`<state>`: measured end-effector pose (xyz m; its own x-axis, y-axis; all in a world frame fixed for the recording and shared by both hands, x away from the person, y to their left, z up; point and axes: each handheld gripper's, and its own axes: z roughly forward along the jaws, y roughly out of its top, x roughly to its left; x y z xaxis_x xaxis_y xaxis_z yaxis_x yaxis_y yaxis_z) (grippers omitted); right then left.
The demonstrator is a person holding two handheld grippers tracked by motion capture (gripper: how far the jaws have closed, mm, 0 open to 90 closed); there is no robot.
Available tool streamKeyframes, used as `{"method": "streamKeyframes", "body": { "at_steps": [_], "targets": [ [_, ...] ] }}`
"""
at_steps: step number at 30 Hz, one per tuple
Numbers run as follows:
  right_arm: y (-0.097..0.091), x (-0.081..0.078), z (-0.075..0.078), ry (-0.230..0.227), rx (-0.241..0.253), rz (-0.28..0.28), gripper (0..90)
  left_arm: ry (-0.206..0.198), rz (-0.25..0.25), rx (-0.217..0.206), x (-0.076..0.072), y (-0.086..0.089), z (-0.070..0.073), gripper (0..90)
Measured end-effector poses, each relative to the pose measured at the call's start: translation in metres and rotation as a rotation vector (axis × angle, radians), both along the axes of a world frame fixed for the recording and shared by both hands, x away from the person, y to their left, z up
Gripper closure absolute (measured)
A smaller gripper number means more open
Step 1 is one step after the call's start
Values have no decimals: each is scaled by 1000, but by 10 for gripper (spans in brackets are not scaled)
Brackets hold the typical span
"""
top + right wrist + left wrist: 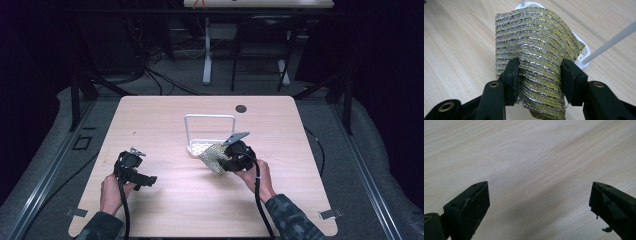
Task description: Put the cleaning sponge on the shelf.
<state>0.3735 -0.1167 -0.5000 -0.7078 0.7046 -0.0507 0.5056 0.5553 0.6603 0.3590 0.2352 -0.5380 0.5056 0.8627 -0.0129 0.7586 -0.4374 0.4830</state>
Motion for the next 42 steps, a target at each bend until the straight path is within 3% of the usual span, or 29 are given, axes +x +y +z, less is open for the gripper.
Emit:
{"method": "streamKeyframes", "body": {
  "at_steps": [12, 22, 35, 42],
  "targets": [
    [17, 7, -2, -23, 4, -1, 530, -7, -6, -4, -1, 0, 1, 23],
    [23, 12, -3, -68, -12, -37, 531, -3, 2, -5, -1, 0, 0, 24],
    [28, 24, -6, -70, 12, -63, 528, 8, -13, 2, 2, -6, -1, 24],
    [37, 29, -8, -86, -7, -70, 526, 0, -15, -3, 1, -6, -1, 24]
  ]
}}
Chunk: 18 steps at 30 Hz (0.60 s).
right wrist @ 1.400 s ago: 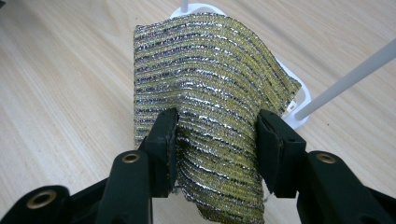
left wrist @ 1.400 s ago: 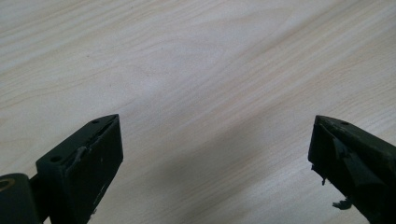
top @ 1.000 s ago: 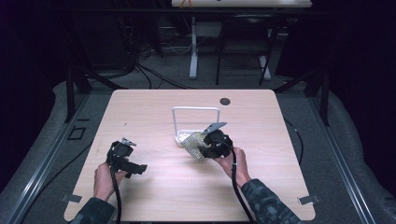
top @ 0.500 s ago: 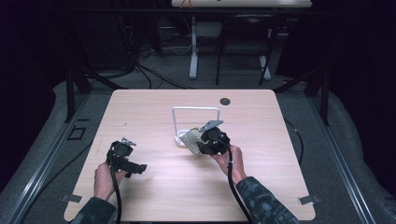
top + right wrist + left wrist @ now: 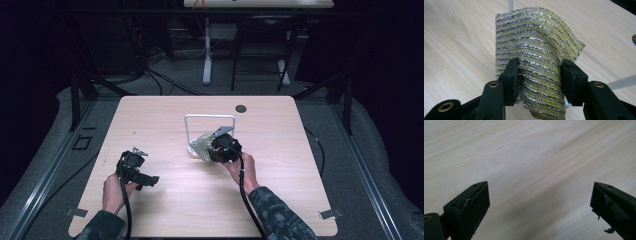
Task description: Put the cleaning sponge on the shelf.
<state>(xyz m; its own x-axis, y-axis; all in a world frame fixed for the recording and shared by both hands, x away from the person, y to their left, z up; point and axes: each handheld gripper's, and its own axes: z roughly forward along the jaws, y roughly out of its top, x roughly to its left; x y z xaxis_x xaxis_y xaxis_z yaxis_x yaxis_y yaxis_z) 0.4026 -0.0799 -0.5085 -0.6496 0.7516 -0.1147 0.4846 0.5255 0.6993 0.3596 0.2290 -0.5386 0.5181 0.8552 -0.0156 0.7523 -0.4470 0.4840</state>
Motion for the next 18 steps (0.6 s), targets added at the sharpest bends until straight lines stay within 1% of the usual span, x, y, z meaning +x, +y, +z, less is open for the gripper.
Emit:
{"method": "streamKeyframes", "body": {
  "at_steps": [1, 2, 4, 7, 8, 9, 10, 11, 13, 15, 18],
  "targets": [
    [1, 1, 0, -4, -3, -2, 526, -4, 1, 3, -1, 0, 0, 24],
    [2, 3, -1, -19, -18, -14, 526, -4, -1, -1, -1, 0, 0, 24],
    [4, 6, -2, -11, -16, -27, 525, -4, 1, -1, 0, -1, 0, 24],
    [6, 9, -3, -12, -18, -33, 525, 1, -2, -2, 0, -1, 0, 24],
    [8, 10, -3, -13, -22, -37, 525, -3, -1, -1, 0, -1, 0, 24],
    [10, 13, -5, -17, -39, -50, 525, 1, -4, -4, 0, 0, 0, 24],
    [10, 13, -5, -17, -39, -50, 525, 1, -4, -4, 0, 0, 0, 24],
    [12, 17, -7, -11, -43, -61, 524, 0, -2, -4, 0, 1, 0, 24],
    [13, 20, -8, -6, -40, -74, 524, 0, -3, -5, 0, 1, 0, 24],
    [13, 20, -9, -9, -44, -80, 524, 0, -4, -4, 0, 1, 0, 24],
    [14, 24, -12, -7, -60, -90, 520, 2, -5, -4, 0, 1, 0, 24]
  ]
}}
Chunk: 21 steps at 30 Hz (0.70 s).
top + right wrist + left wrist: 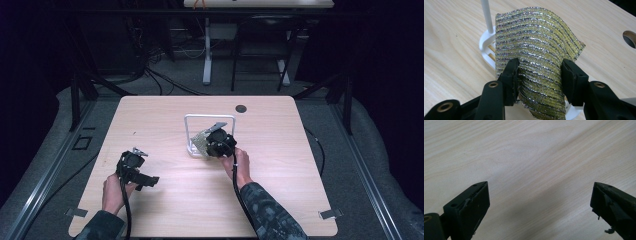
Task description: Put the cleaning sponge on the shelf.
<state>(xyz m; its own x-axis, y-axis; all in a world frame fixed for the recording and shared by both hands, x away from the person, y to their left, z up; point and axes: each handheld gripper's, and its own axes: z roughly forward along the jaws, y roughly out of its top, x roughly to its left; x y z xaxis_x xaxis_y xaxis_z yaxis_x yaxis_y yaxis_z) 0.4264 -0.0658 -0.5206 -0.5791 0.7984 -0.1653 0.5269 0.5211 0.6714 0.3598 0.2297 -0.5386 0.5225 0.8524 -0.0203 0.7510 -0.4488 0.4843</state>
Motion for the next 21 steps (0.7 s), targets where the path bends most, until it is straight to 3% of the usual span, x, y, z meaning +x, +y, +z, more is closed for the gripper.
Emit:
{"method": "streamKeyframes", "body": {
  "at_steps": [16, 21],
  "targets": [
    [8, 5, -10, -5, -3, -11, 493, 1, -5, 1, 0, 0, 0, 24],
    [8, 7, -12, -3, -1, -20, 445, 0, -4, 3, 0, 0, -1, 24]
  ]
}}
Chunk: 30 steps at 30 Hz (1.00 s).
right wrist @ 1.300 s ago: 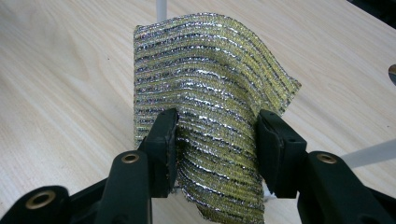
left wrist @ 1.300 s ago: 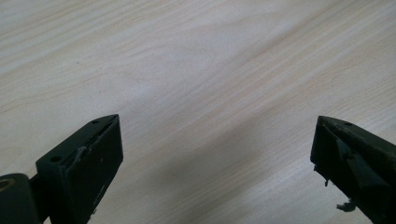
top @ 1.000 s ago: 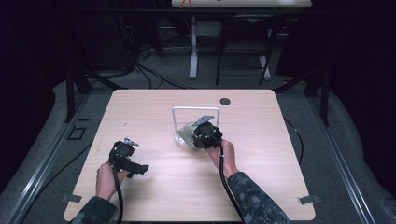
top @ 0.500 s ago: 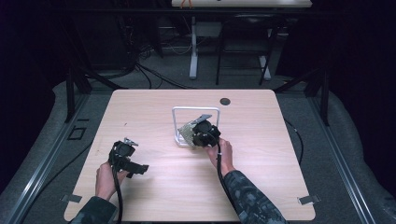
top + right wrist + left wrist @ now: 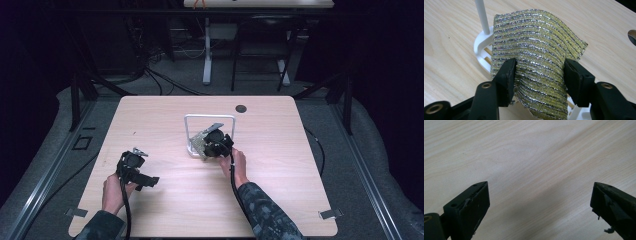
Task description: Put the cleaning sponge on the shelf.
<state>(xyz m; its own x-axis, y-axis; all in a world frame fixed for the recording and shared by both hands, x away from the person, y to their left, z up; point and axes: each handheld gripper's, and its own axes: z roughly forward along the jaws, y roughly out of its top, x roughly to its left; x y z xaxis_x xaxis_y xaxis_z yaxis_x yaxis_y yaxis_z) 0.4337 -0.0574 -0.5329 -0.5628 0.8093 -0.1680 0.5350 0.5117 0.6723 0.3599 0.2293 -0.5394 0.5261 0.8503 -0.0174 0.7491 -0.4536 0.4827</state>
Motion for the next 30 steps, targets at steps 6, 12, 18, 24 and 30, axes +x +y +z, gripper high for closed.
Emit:
{"method": "streamKeyframes", "body": {
  "at_steps": [6, 12, 18, 24, 30],
  "targets": [
    [-1, 2, -2, 0, -21, -4, 366, 12, -13, 0, 0, -2, -1, 26],
    [0, 2, -2, -8, -35, 11, 424, 11, -12, -4, 0, -2, -1, 27],
    [-1, 0, 1, -5, -21, 21, 419, 7, -9, -6, 0, -1, 0, 27],
    [-3, -12, 12, -5, -14, 69, 389, 0, -12, -11, 0, -1, 1, 35],
    [-10, -25, 21, 22, 21, 110, 340, -5, -18, -11, -1, -3, 1, 29]
  ]
}}
